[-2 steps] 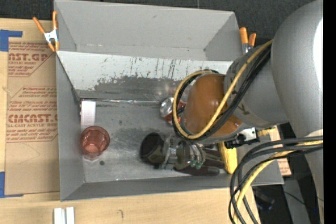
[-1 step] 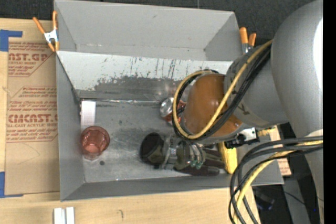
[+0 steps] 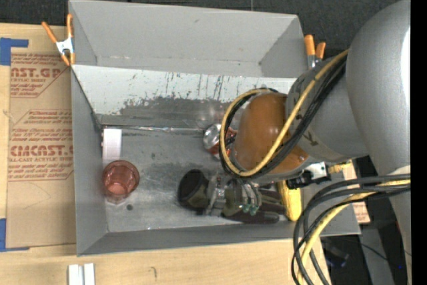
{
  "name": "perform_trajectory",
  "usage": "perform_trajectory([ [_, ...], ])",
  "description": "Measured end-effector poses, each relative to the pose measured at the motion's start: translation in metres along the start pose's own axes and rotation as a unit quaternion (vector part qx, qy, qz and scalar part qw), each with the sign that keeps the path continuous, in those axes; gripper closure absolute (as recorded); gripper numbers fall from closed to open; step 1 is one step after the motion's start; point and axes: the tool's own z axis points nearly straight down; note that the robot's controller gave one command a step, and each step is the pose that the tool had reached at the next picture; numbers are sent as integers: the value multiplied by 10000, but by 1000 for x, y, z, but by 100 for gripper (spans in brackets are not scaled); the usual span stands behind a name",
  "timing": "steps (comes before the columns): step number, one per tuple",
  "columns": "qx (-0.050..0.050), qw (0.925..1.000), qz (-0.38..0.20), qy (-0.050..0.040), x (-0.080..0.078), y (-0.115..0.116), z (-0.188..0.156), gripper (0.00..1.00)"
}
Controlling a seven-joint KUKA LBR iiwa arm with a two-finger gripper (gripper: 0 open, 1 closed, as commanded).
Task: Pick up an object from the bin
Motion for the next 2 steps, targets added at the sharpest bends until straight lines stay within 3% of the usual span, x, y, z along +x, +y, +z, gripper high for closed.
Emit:
perform_trajectory([
  [1, 9, 10000, -3, 48, 3, 0, -17, 100],
  [2, -2, 10000, -4, 10, 1, 0, -40, 100],
])
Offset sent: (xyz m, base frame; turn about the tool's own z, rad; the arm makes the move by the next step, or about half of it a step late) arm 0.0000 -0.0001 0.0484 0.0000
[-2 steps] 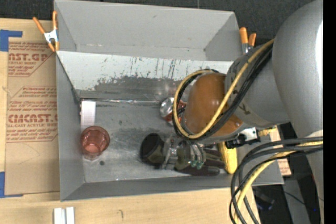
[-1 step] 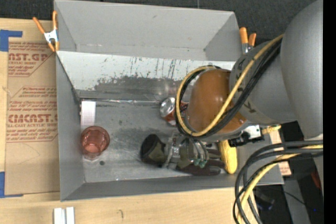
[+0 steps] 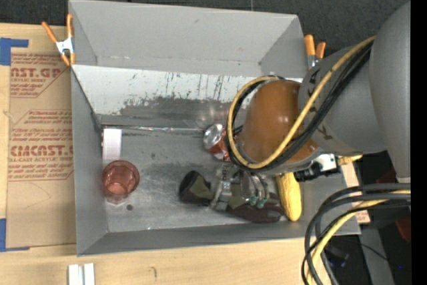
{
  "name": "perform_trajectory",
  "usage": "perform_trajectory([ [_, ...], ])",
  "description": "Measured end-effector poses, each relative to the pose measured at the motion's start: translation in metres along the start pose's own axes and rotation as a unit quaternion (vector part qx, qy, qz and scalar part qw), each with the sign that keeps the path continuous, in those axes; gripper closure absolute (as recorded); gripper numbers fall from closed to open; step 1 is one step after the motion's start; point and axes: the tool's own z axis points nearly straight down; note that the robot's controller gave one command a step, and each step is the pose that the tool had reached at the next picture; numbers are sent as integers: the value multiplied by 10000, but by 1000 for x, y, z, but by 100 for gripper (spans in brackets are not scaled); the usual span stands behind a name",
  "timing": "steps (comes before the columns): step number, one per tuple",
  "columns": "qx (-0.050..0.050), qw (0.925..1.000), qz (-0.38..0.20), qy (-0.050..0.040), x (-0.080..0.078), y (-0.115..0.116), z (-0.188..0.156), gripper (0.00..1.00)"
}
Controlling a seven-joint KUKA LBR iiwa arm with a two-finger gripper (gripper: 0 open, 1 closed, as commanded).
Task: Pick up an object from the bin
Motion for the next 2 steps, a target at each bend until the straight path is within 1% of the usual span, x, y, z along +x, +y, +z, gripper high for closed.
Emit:
perform_trajectory([
  [1, -3, 10000, 0, -16, -1, 0, -11, 100],
  [2, 4, 10000, 1, 18, 1, 0, -26, 100],
])
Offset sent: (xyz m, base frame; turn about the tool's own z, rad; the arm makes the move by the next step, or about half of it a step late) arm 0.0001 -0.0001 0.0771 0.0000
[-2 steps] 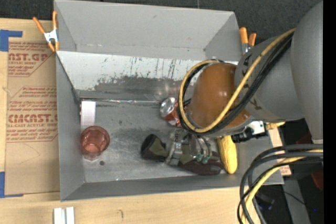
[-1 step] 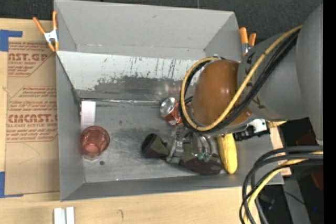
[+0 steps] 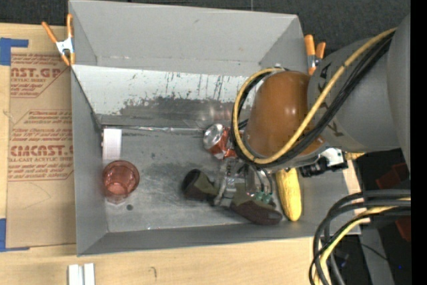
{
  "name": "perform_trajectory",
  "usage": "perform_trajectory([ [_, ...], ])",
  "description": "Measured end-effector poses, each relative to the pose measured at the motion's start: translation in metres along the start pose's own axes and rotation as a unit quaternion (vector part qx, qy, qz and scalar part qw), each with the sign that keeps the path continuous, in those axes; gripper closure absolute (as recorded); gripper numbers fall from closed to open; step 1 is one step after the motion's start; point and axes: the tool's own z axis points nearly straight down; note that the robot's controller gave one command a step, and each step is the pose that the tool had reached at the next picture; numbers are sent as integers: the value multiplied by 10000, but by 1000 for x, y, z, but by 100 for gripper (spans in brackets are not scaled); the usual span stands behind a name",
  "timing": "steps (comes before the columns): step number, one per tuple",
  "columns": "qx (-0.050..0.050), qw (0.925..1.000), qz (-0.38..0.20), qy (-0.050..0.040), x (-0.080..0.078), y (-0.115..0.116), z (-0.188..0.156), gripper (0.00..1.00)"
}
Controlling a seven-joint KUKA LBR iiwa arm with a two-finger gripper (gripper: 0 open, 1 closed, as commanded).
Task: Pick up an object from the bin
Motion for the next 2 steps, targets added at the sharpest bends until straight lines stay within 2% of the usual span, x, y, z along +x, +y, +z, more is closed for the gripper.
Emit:
perform_trajectory([
  [2, -10, 10000, -4, -43, -2, 1, -31, 100],
])
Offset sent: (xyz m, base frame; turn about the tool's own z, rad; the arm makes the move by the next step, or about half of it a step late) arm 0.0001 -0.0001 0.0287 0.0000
